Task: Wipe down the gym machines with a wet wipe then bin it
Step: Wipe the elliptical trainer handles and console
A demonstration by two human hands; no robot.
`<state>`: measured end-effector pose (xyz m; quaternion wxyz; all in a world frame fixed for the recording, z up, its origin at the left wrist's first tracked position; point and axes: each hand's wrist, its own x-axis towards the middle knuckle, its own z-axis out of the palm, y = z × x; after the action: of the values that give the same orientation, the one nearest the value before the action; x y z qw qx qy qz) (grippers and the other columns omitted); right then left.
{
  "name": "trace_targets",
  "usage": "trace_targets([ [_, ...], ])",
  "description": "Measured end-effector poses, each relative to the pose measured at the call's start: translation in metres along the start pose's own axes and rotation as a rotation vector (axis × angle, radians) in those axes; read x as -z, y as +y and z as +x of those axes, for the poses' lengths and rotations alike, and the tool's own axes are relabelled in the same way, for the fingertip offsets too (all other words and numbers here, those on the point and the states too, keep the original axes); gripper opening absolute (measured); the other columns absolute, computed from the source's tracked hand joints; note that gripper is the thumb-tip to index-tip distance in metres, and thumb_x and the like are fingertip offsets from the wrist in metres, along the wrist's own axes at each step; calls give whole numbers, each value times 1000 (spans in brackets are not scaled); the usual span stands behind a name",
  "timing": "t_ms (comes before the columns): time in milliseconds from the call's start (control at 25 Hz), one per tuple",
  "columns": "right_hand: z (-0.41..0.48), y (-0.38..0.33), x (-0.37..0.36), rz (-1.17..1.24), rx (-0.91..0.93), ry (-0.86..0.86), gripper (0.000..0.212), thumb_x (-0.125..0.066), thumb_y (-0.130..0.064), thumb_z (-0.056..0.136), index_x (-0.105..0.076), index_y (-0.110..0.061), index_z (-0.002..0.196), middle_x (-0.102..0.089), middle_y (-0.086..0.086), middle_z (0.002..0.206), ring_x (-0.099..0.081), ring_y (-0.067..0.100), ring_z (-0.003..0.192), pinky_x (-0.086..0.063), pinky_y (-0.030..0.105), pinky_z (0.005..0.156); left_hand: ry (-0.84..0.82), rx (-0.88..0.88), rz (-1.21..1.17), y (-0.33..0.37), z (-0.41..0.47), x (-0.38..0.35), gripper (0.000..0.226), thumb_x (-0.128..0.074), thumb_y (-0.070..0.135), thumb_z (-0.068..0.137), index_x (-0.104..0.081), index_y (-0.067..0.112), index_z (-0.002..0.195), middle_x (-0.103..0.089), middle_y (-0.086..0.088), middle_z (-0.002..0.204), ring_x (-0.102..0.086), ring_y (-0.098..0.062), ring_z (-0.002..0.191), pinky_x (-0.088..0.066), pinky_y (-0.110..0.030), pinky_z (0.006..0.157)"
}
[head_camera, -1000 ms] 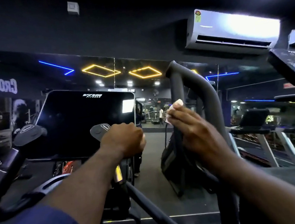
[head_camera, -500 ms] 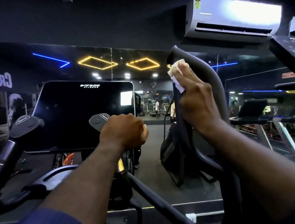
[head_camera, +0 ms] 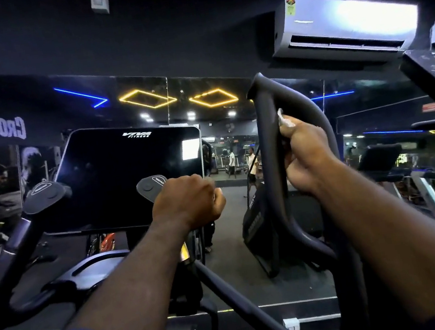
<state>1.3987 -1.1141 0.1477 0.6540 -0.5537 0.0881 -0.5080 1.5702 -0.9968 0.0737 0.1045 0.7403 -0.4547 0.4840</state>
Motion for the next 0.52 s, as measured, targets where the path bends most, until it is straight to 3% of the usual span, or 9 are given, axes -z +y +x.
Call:
trace_targets([
  [120, -30, 20, 17, 5, 0, -70, 29, -46, -12, 107, -71, -21, 120, -74, 3, 87, -67, 18, 76, -58, 39, 75, 16, -6, 12, -1, 0, -2, 35, -43, 49, 97, -54, 23, 76, -67, -3, 77, -65, -28, 64, -36, -30, 55],
  [320, -1, -6, -2, -88, 5, -126, 28, -54, -24, 107, -67, -7, 125, -72, 12, 100, -64, 24, 87, -56, 37, 75, 8, -17, 21, -2, 0, 0, 33, -45, 44, 97, -63, 22, 79, -66, 0, 75, -62, -26, 60, -38, -30, 53],
  [440, -8, 24, 0, -289, 259, -21, 32, -56, -33, 105, -65, -17, 132, -72, 5, 106, -67, 19, 90, -57, 42, 84, 19, -12, 32, -2, -1, -3, 33, -47, 42, 96, -62, 21, 76, -64, 0, 70, -60, -26, 56, -35, -29, 51],
  [520, -33, 52, 17, -510, 441, 107, 41, -57, -32, 105, -57, -30, 146, -71, -4, 128, -68, 12, 110, -55, 35, 99, 42, -10, 40, -3, 0, -5, 34, -48, 42, 96, -62, 21, 74, -63, 0, 68, -61, -26, 54, -33, -29, 50],
])
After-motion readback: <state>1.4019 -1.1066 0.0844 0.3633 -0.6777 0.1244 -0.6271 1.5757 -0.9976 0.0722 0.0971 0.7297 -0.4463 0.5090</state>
